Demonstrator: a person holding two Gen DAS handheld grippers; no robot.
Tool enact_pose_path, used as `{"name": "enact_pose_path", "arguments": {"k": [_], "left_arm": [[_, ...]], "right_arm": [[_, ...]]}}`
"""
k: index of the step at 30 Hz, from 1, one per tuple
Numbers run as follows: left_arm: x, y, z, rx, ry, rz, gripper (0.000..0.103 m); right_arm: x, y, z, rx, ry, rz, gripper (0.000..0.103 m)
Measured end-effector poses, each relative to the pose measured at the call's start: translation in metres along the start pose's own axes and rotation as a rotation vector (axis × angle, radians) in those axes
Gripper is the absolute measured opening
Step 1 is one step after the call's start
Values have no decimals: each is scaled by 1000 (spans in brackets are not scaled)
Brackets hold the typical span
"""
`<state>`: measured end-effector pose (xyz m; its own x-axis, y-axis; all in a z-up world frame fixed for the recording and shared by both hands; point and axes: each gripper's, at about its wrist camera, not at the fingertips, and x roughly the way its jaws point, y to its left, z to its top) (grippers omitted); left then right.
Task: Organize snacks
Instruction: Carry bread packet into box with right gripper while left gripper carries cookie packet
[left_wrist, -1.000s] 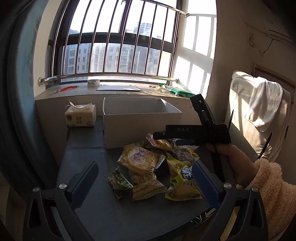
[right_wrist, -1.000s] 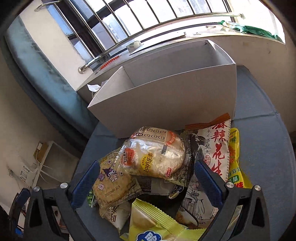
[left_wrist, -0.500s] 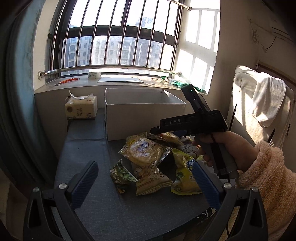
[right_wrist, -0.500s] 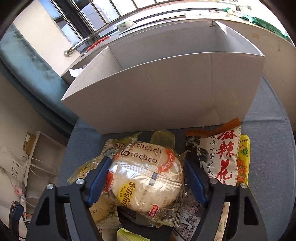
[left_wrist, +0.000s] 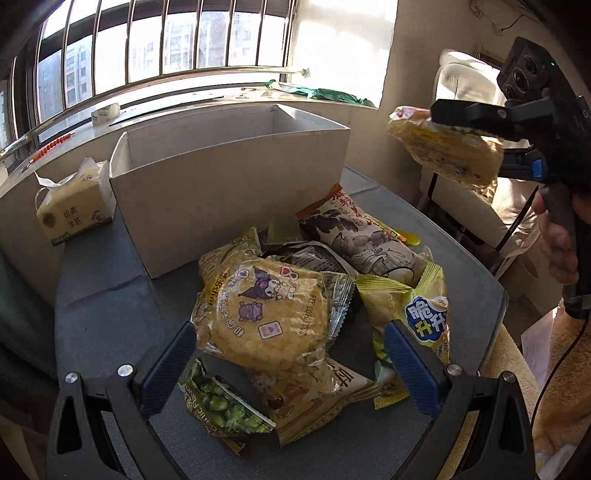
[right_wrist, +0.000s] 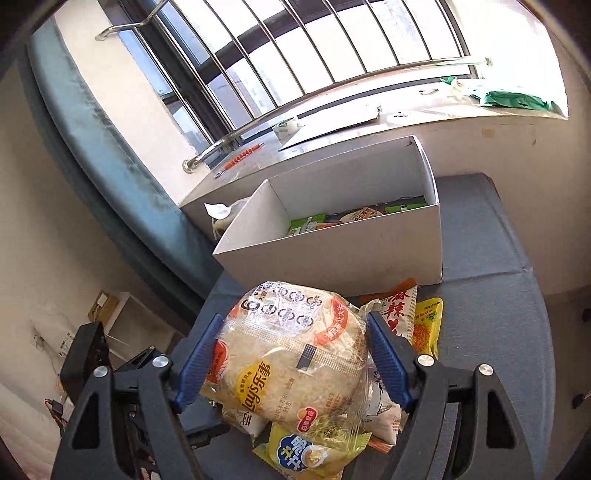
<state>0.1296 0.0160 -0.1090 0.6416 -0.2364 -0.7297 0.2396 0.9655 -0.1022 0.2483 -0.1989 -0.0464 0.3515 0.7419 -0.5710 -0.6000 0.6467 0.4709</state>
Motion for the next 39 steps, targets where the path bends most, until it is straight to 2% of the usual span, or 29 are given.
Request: {"name": "enact_pose_path", "arguments": {"k": [4, 6, 10, 11, 12, 13, 16, 22, 24, 27, 33, 36, 39], "left_arm": [[27, 5, 8, 60, 78, -7, 103], [38, 9, 11, 81, 109, 24, 103], [42, 22, 12, 25, 122, -15, 102], [40, 25, 12, 6, 121, -36, 97], [38, 29, 12, -12, 113, -52, 83], [35, 33, 11, -26, 108, -69, 76], [29, 40, 7, -57, 116, -59, 75], [-13, 34, 12, -52, -5, -54, 75], [-30, 35, 26, -49, -60, -28, 75], [-48, 41, 48, -85, -134, -27, 75], [-49, 58, 106, -180, -235, -27, 75], [-36, 66, 141, -198, -240, 24, 75], [-19, 81, 166, -237, -229, 52, 75]], "right_arm": [[-15, 6, -6, -27, -12, -6, 82], [-17, 7, -10, -34, -4, 0, 82], [-15, 7, -15, -43, 5, -2, 82], [-15, 7, -16, -43, 5, 2, 82], [-13, 7, -17, -42, 7, 0, 82], [-12, 6, -17, -41, 10, 1, 82], [-6, 5, -18, -34, 22, 5, 82], [1, 7, -17, -37, 15, 11, 82], [4, 6, -14, -30, 6, 10, 82], [8, 5, -2, -27, -16, -13, 82], [27, 2, 51, -31, -68, -70, 82], [46, -6, 85, -29, -72, -127, 82], [68, -22, 116, -2, -51, -145, 82]]}}
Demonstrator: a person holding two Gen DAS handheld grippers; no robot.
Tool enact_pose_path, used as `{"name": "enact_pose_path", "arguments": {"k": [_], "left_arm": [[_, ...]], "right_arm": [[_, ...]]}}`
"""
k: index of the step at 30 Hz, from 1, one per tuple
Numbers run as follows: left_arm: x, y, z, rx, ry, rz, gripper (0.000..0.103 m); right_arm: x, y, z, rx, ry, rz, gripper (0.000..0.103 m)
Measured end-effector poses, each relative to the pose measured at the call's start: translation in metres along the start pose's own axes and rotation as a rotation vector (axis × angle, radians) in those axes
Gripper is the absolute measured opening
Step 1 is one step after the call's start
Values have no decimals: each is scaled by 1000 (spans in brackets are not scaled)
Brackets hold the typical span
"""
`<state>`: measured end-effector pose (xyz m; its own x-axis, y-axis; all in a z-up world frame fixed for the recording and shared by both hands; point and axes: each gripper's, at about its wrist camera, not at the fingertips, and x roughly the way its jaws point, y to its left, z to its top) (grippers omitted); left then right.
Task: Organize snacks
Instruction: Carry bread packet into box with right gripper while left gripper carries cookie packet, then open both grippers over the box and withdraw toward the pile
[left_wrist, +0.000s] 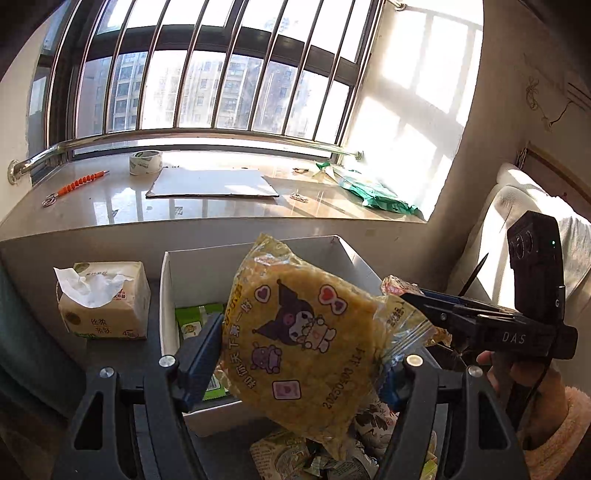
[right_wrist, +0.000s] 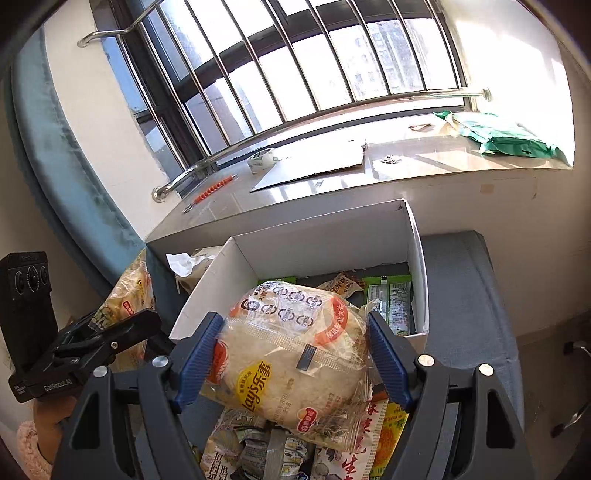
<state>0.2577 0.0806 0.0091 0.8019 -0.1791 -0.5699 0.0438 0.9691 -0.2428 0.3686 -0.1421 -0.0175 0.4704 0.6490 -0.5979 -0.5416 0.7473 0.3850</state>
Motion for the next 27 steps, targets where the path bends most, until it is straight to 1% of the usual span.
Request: {"name": "enact_pose_path", "arguments": {"k": [2, 4, 5, 6, 7, 8, 10, 11, 13, 16, 19, 21, 23, 27], "left_arm": [[16, 6, 10, -10, 13, 18, 75], [29, 10, 15, 0, 18, 68, 78], [36, 12, 16, -4, 30, 89, 90], [42, 16, 17, -6, 43, 120, 103], [43, 18, 17, -4, 35, 140, 103], [41, 22, 16, -1, 19, 147, 103], [38, 25, 12, -2, 14, 163, 103], [37, 26, 10, -2, 23, 169, 103], [31, 25, 6, 4, 28, 166, 103], [11, 23, 2, 12, -13, 169, 103], [-20, 12, -3, 62, -75, 163, 103], [-43, 3, -7, 98, -120, 169, 103], [-69, -7, -13, 122, -170, 159, 103], [-115, -26, -36, 177, -245, 135, 103]], "right_arm": [[14, -9, 16, 6, 5, -23, 82], [25, -15, 28, -4, 5, -41, 83], [28, -18, 33, -8, -5, -50, 84], [31, -22, 36, -4, -29, -68, 88], [31, -26, 39, 10, -44, -74, 92], [31, -31, 41, 37, -41, -64, 103], [26, -41, 42, 113, -55, -25, 103], [23, -43, 42, 128, -62, -20, 103], [17, -41, 41, 110, -74, -32, 103], [7, -34, 37, 65, -75, -42, 103], [-8, -22, 33, 12, -63, -16, 103], [-24, -12, 27, -24, -87, -13, 103], [-43, -3, 19, -45, -113, 12, 103], [-82, 16, -2, -104, -151, 63, 103]]}}
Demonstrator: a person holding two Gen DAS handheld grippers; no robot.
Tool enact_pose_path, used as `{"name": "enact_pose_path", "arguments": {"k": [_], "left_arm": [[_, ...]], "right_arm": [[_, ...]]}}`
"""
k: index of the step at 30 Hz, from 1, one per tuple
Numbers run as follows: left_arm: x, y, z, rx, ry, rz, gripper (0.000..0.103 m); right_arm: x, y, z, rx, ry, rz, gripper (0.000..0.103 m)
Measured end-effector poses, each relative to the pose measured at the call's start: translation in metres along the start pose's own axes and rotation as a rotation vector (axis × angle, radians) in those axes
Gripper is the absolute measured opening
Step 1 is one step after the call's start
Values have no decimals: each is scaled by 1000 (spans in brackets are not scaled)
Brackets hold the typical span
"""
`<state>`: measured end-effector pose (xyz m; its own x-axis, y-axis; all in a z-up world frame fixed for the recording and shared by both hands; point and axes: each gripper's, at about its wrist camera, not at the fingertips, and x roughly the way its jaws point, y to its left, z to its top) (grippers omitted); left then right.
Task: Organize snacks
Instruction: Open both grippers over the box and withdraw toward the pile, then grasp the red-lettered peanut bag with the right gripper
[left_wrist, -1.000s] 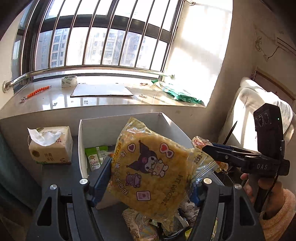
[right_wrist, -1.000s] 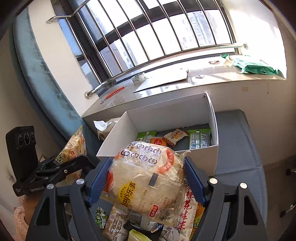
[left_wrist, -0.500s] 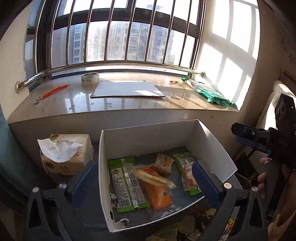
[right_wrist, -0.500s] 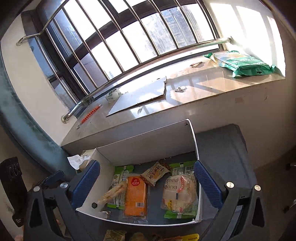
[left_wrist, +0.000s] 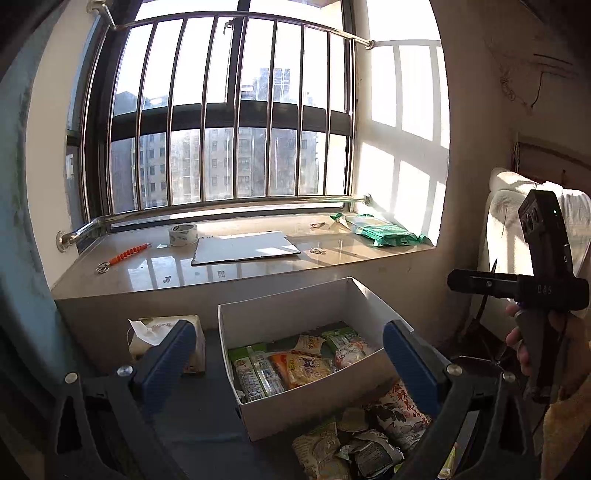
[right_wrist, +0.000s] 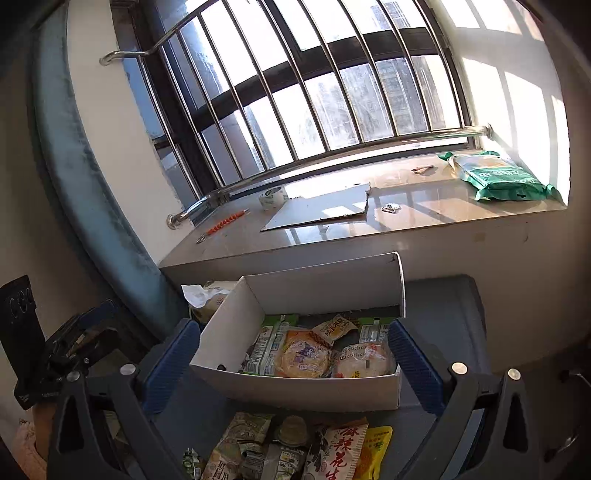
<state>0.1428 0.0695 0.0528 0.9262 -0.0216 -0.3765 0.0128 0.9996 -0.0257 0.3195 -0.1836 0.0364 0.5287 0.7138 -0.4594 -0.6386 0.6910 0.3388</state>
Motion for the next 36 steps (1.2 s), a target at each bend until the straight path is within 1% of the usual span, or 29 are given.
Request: {"name": "enact_pose_path", "arguments": {"k": [2, 3, 5, 6, 8, 10, 12, 14, 15, 17, 19, 22, 25, 27, 29, 33, 36], "left_arm": [[-23, -10, -10, 23, -17, 8, 103], [-35, -16, -17, 28, -30, 1, 103], [-55, -23, -29, 12, -57, -17, 103], [-62, -25, -36, -8, -62, -39, 103], [-71, -30, -49, -38, -49, -72, 103], [-77, -36, -62, -56, -11, -75, 103], [-85, -42, -72, -70, -12, -65, 103], [-93, -45, -80, -68, -36, -67, 103], [-96, -47, -84, -69, -35, -59, 103], [-99, -50, -91, -74, -11, -49, 103], [-107, -52, -98, -67, -13, -50, 103], [-116, -52, -107, -89, -11, 1, 103], [-122, -47, -119, -146, -17, -5, 103], [-121, -44, -126, -183, -12, -27, 103], [-120, -42, -129, -197, -11, -24, 103], [-117, -49, -128, -158, -3, -3, 103], [-116, -53, -128, -144, -1, -16, 103]], "right_arm": [[-20, 14, -10, -46, -21, 1, 103], [-30, 21, -16, -69, -36, 5, 103], [-44, 34, -29, -113, -42, 9, 103], [-51, 40, -37, -128, -49, 0, 103], [-63, 48, -53, -140, -74, 1, 103], [-73, 53, -67, -134, -85, 6, 103], [-78, 55, -81, -123, -86, 4, 103], [-76, 53, -97, -102, -41, -35, 103], [-75, 52, -105, -89, -33, -51, 103], [-80, 51, -124, -75, -31, -53, 103], [-88, 51, -142, -76, -32, -69, 103], [-99, 47, -166, -64, -31, -116, 103], [-104, 37, -185, -35, -21, -81, 103], [-103, 30, -195, -3, 6, -71, 103], [-99, 22, -204, 39, 23, -67, 103], [-87, 10, -214, 99, 59, -65, 103], [-73, 12, -218, 72, 128, -111, 103]]}}
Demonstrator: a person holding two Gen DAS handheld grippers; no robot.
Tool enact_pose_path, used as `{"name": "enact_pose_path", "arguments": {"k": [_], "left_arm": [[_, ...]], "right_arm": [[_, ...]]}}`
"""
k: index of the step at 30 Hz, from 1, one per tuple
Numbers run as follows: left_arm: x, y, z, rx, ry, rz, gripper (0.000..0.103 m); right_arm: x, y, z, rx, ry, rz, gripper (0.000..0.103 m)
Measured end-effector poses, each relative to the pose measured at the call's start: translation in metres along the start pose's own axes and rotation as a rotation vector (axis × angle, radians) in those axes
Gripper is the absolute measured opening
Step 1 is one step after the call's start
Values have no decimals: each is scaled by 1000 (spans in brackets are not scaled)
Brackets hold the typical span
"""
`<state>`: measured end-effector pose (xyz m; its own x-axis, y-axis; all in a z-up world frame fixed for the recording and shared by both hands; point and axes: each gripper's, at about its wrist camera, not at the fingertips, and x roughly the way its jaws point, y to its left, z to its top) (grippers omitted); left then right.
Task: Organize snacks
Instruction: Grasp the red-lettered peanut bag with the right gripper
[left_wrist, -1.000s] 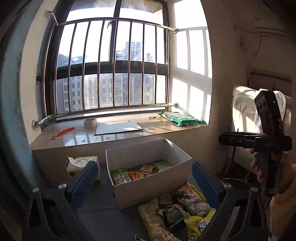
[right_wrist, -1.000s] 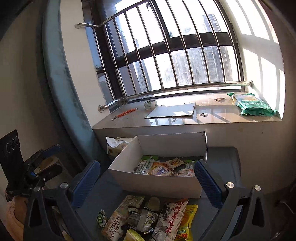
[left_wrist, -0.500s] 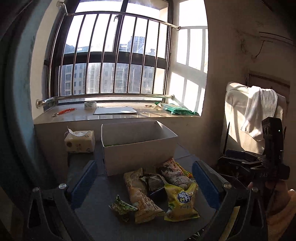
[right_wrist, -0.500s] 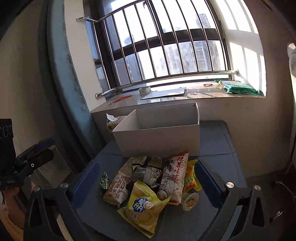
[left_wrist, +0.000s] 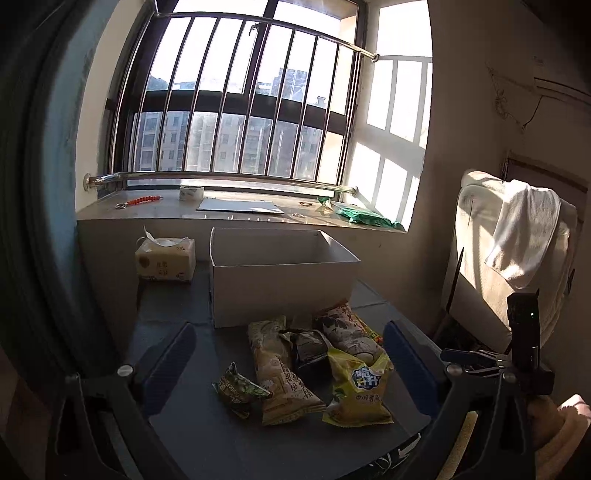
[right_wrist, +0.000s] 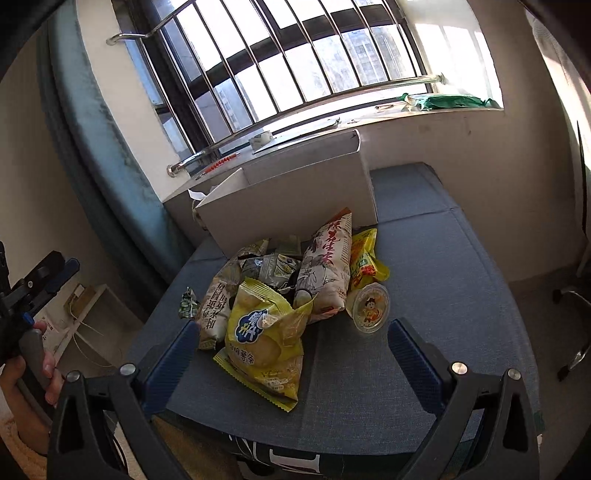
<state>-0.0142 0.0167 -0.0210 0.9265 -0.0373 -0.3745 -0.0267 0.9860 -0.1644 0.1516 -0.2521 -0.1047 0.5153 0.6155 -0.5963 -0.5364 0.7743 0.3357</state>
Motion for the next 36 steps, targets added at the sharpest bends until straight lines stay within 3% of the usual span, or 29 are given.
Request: {"name": "enact_pose_path", "arguments": {"k": [5, 8, 10, 13, 17, 20, 22, 23, 24, 27, 32, 36], "left_arm": [[4, -2, -4, 13, 21, -10, 103], [6, -3, -7, 19, 32, -12, 103], [7, -2, -8, 19, 38, -14, 103], [8, 1, -11, 19, 51, -18, 103], [9, 8, -15, 6, 64, -5, 103], [10, 14, -19, -14, 74, -6, 103], [12, 17, -21, -23, 82, -9, 103], [13, 18, -21, -26, 86, -8, 103], [14, 19, -23, -29, 90, -5, 103], [18, 22, -27, -31, 113, -4, 103], [38, 30, -35, -21, 179, -18, 103], [67, 37, -41, 44, 252, -100, 103]], "right_arm": [[11, -2, 10, 42, 11, 22, 103], [27, 2, 26, 3, 14, -2, 103], [50, 5, 37, -30, 64, -51, 103], [85, 1, 50, -55, 131, -35, 100], [125, -14, 62, -37, 219, -69, 73], [146, -18, 66, -46, 281, -31, 69], [155, -11, 66, -102, 305, -53, 67], [159, -8, 64, -132, 320, -93, 51], [160, -7, 64, -133, 323, -90, 45], [152, -9, 65, -118, 312, -68, 38], [118, -20, 71, -61, 224, -50, 37], [80, -26, 81, -33, 115, -18, 37]]}}
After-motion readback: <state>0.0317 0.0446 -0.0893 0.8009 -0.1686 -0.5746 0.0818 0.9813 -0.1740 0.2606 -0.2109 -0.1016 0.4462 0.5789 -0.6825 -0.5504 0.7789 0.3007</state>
